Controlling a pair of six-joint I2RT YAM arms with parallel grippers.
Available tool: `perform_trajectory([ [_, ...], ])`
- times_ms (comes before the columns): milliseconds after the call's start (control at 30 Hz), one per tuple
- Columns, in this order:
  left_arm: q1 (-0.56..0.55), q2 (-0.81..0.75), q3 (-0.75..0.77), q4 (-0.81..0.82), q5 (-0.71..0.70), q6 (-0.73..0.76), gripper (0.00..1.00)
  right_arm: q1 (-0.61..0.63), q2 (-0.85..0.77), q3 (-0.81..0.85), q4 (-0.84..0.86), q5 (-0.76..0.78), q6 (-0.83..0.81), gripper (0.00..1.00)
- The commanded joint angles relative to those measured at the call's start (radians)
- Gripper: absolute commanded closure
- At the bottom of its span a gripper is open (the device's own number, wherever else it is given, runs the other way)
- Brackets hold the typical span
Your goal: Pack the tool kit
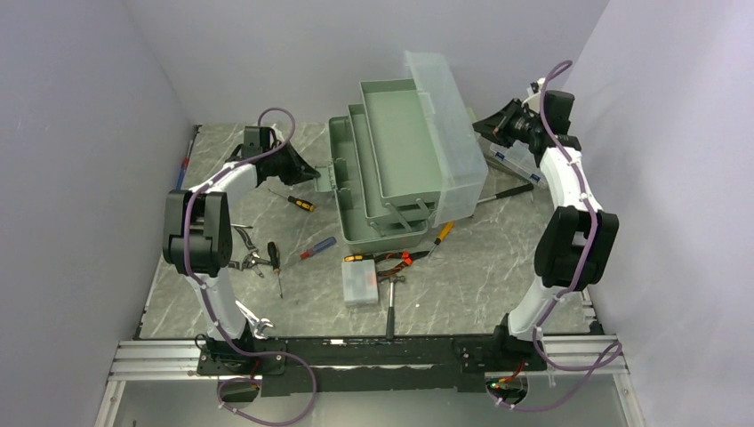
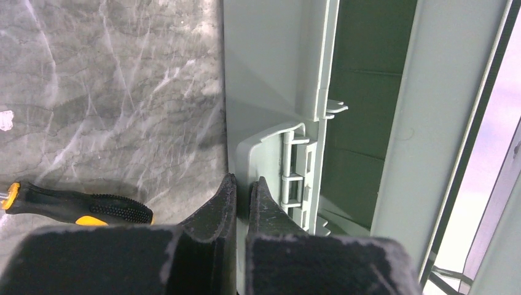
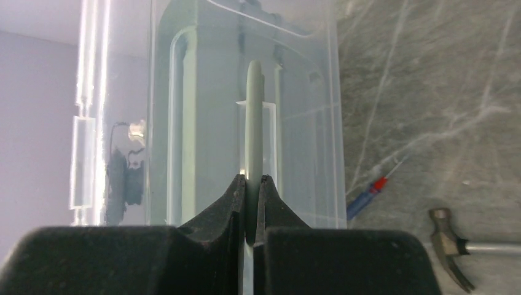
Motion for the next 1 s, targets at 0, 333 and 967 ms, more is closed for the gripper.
perform_trajectory([
  [0, 0.022, -0.045, 0.063, -0.013, -0.022, 0.046, 1.00, -0.037, -0.032, 0.003, 0.063, -0.005, -0.065, 1.00],
  [333, 0.050, -0.027, 0.160, -0.057, -0.036, 0.060, 1.00, -0.027, 0.027, -0.075, -0.048, 0.139, -0.221, 0.98],
  [967, 0.093, -0.075, 0.017, 0.054, 0.004, 0.041, 1.00, 0.016, 0.062, 0.072, -0.146, 0.166, -0.244, 0.38],
])
